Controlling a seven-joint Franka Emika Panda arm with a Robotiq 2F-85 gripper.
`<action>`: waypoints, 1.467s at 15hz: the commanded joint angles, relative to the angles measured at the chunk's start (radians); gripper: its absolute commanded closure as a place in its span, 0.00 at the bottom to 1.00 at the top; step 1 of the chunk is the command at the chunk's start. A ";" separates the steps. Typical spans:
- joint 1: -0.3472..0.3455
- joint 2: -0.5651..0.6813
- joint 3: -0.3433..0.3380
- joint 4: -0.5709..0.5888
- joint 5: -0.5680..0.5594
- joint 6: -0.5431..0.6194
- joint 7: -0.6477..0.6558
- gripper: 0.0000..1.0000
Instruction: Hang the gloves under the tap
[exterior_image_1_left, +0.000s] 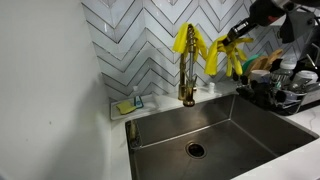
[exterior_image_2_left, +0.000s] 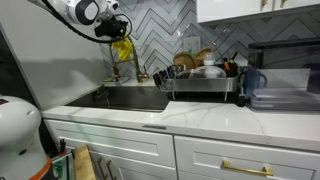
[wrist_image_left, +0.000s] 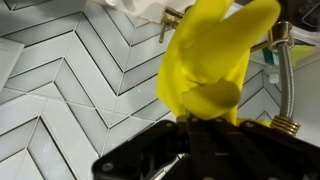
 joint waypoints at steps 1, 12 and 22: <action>0.039 0.015 -0.014 -0.010 0.052 0.033 -0.009 0.99; 0.238 0.123 -0.084 -0.009 0.367 0.263 -0.090 0.99; 0.372 0.163 -0.195 0.003 0.497 0.222 -0.331 0.99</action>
